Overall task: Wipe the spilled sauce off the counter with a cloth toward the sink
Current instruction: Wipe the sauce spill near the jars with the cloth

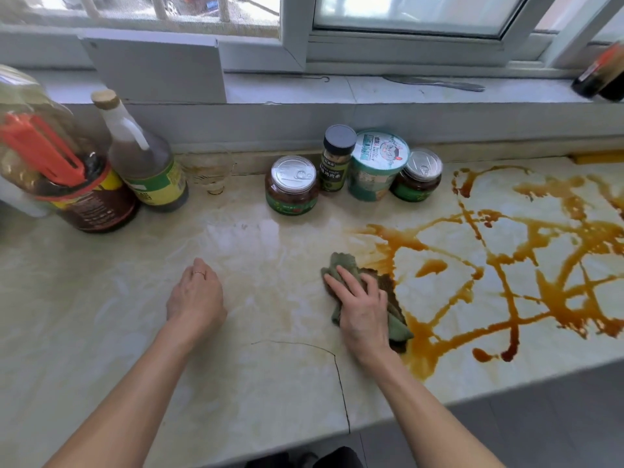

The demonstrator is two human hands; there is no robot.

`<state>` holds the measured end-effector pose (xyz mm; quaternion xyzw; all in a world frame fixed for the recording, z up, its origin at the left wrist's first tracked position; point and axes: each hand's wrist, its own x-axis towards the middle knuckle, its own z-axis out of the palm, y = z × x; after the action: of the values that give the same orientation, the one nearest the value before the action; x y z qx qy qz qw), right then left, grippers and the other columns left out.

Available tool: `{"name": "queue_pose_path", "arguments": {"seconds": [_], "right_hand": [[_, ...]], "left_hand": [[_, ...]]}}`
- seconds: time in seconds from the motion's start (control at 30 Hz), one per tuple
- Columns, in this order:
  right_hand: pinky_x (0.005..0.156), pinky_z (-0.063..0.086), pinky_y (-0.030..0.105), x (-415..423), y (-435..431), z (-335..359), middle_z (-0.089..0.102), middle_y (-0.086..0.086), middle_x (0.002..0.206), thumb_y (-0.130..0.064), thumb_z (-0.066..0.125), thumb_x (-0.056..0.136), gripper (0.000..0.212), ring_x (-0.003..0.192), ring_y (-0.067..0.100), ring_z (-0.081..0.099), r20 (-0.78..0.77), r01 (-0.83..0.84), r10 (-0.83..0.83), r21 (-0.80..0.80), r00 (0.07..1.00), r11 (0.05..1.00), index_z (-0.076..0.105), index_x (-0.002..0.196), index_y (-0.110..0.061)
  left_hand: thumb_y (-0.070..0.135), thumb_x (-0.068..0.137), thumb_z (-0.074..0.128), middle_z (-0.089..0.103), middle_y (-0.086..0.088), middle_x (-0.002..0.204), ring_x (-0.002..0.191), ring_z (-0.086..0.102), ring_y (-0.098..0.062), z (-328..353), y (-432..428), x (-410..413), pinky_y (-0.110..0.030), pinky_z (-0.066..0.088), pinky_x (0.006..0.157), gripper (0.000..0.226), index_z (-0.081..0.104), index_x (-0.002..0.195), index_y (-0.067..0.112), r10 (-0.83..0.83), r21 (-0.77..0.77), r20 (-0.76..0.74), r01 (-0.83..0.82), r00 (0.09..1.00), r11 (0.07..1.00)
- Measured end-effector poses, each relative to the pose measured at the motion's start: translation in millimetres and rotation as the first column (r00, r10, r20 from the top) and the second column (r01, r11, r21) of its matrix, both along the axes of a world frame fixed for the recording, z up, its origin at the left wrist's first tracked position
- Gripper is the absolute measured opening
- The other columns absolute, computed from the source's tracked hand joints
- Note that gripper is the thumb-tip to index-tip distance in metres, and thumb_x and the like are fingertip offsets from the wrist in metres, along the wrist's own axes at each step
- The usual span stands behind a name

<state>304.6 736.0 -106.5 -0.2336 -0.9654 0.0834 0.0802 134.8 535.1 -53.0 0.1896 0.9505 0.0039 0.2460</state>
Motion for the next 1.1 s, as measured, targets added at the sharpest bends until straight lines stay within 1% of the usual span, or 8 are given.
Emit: {"name": "queue_pose_path", "arguments": {"seconds": [0.13, 0.23, 0.3, 0.57, 0.67, 0.83, 0.97, 1.1], "right_hand": [[0.078, 0.036, 0.034, -7, -45, 8, 0.054, -0.003, 0.141, -0.019, 0.043, 0.087, 0.048, 0.113, 0.028, 0.046, -0.149, -0.153, 0.147, -0.033, 0.978, 0.988, 0.059, 0.131, -0.028], [0.088, 0.036, 0.037, 1, -92, -6, 0.05, -0.005, 0.144, -0.025, 0.045, 0.089, 0.042, 0.123, 0.026, 0.044, -0.104, -0.393, 0.39, -0.002, 0.915, 0.92, 0.058, 0.129, -0.03], [0.094, 0.034, 0.038, 9, -88, -16, 0.047, -0.008, 0.146, -0.026, 0.043, 0.092, 0.044, 0.13, 0.024, 0.043, -0.075, -0.442, 0.443, 0.027, 0.894, 0.897, 0.053, 0.135, -0.031], [0.087, 0.038, 0.041, 20, 14, -5, 0.054, -0.004, 0.141, -0.02, 0.035, 0.092, 0.048, 0.12, 0.03, 0.048, -0.025, -0.045, 0.045, 0.003, 0.999, 0.999, 0.057, 0.134, -0.03], [0.086, 0.04, 0.039, 23, -16, -3, 0.057, -0.003, 0.137, -0.019, 0.038, 0.09, 0.046, 0.119, 0.029, 0.047, -0.108, -0.121, 0.119, -0.009, 0.987, 0.993, 0.062, 0.129, -0.027], [0.092, 0.034, 0.037, 55, -31, -12, 0.045, -0.01, 0.148, -0.019, 0.043, 0.091, 0.051, 0.13, 0.023, 0.043, -0.047, -0.376, 0.376, 0.02, 0.925, 0.926, 0.05, 0.139, -0.032], [0.091, 0.033, 0.039, 49, 16, -9, 0.049, -0.007, 0.145, -0.018, 0.037, 0.088, 0.054, 0.124, 0.026, 0.045, -0.013, -0.224, 0.224, -0.021, 0.975, 0.974, 0.052, 0.137, -0.033], [0.082, 0.047, 0.044, 42, 28, 1, 0.06, -0.002, 0.134, -0.014, 0.038, 0.087, 0.049, 0.114, 0.031, 0.049, -0.108, -0.146, 0.135, -0.096, 0.985, 0.985, 0.064, 0.126, -0.026]], "left_hand": [[0.003, 0.089, 0.043, 0.002, -0.017, 0.158, 0.145, 0.009, -0.029, -6, 0, -1, -0.037, 0.023, 0.116, 0.07, 0.004, 0.147, -0.008, -0.003, -0.029, -0.002, 0.003, 1.0, 1.0], [0.005, 0.085, 0.047, 0.006, -0.015, 0.157, 0.145, 0.01, -0.028, -12, -2, -4, -0.037, 0.024, 0.116, 0.073, 0.009, 0.147, -0.006, 0.005, -0.014, -0.003, -0.005, 1.0, 1.0], [0.007, 0.086, 0.045, 0.005, -0.013, 0.158, 0.146, 0.009, -0.026, -14, -4, -5, -0.036, 0.022, 0.116, 0.072, 0.008, 0.148, -0.003, 0.007, 0.001, -0.01, -0.007, 1.0, 1.0], [0.01, 0.087, 0.046, 0.019, -0.012, 0.152, 0.142, 0.019, -0.027, -18, -8, -6, -0.038, 0.03, 0.112, 0.063, 0.02, 0.144, -0.002, 0.017, -0.001, 0.004, -0.017, 1.0, 1.0], [0.01, 0.088, 0.047, 0.019, -0.014, 0.152, 0.142, 0.02, -0.028, -18, -3, -4, -0.04, 0.03, 0.112, 0.062, 0.021, 0.143, -0.003, 0.061, 0.014, 0.016, -0.061, 0.998, 0.998], [0.008, 0.09, 0.038, 0.004, -0.015, 0.158, 0.146, 0.008, -0.028, -13, 15, 19, -0.037, 0.015, 0.119, 0.064, 0.011, 0.148, -0.002, 0.041, 0.122, -0.013, -0.039, 0.999, 0.992], [0.006, 0.089, 0.035, 0.003, -0.013, 0.159, 0.147, 0.008, -0.025, -10, 40, 62, -0.034, 0.013, 0.119, 0.065, 0.012, 0.149, 0.004, -0.098, 0.235, -0.054, 0.108, 0.994, 0.966], [0.003, 0.088, 0.036, -0.001, -0.01, 0.159, 0.147, 0.005, -0.024, -9, 63, 93, -0.033, 0.013, 0.119, 0.068, 0.008, 0.15, 0.006, -0.163, 0.271, -0.05, 0.171, 0.985, 0.947]]}}
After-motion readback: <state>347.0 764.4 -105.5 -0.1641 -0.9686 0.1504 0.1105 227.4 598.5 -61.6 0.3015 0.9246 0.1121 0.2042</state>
